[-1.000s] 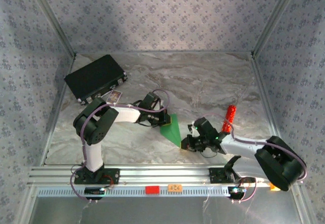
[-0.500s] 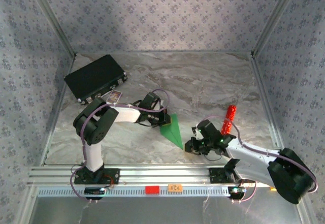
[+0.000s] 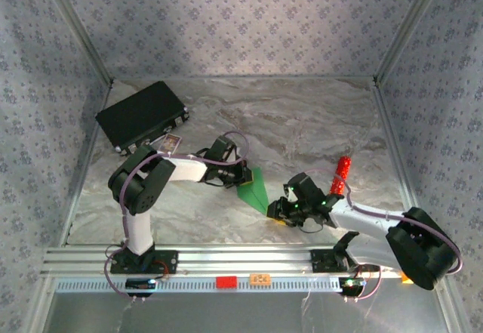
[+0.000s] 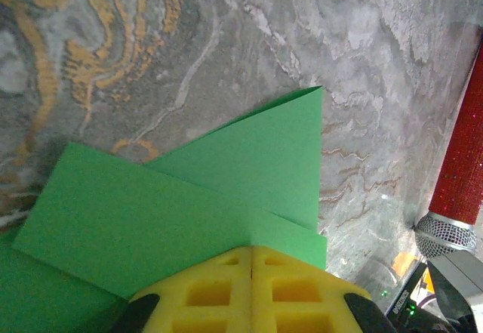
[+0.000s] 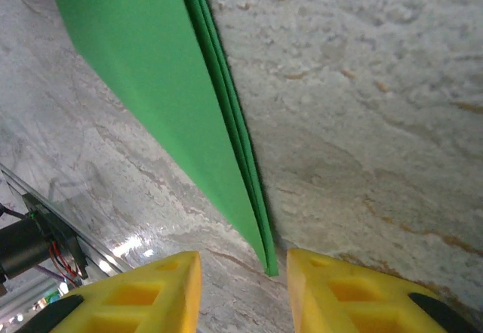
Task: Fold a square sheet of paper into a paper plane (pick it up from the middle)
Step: Turn over the paper at the center of the table.
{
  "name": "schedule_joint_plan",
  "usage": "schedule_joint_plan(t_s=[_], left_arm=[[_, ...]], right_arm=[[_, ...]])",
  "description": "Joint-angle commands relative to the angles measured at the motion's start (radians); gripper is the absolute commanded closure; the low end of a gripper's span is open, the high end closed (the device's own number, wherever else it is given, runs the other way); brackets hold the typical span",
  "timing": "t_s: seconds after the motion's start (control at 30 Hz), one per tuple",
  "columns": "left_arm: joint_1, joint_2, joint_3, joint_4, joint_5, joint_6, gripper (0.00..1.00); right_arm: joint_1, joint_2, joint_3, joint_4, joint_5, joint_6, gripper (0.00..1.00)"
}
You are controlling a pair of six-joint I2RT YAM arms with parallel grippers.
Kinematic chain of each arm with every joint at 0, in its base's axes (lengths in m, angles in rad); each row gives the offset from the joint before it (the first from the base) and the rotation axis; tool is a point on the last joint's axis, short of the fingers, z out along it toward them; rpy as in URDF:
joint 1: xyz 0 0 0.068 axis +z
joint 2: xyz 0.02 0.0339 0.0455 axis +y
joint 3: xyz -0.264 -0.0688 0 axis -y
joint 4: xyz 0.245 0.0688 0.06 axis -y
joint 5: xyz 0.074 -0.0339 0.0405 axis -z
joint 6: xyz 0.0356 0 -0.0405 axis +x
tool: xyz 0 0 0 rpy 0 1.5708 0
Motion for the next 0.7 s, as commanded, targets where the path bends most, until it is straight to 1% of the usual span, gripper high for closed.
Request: schedule_joint_plan(t_s=[0.0,0.13,0.3,0.57,0.67], left_arm=[[0.008,0.022,-0.02,-0.005,-0.011,-0.006,0.98],[0.01,0.019,-0.023,0.0,-0.01,-0.01,0.98],[0.009,0.014,-0.028,0.003,-0.011,-0.008,0.98],[0.01,0.014,-0.025,0.001,-0.004,-0.006,0.98],[0.009,0.011,-0.026,0.003,-0.005,-0.007,0.98]], right_arm=[[0.003,0.022,0.007,0.018,0.01,0.037,0.62],[-0.006,0.019,-0.002,0.033,0.012,0.049,0.62],[-0.008,0.011,-0.005,0.094,0.004,0.057,0.61],[-0.017,0.072,0.02,0.16,-0.006,0.02,0.62],[-0.024,0.082,0.018,0.165,0.017,0.018,0.62]])
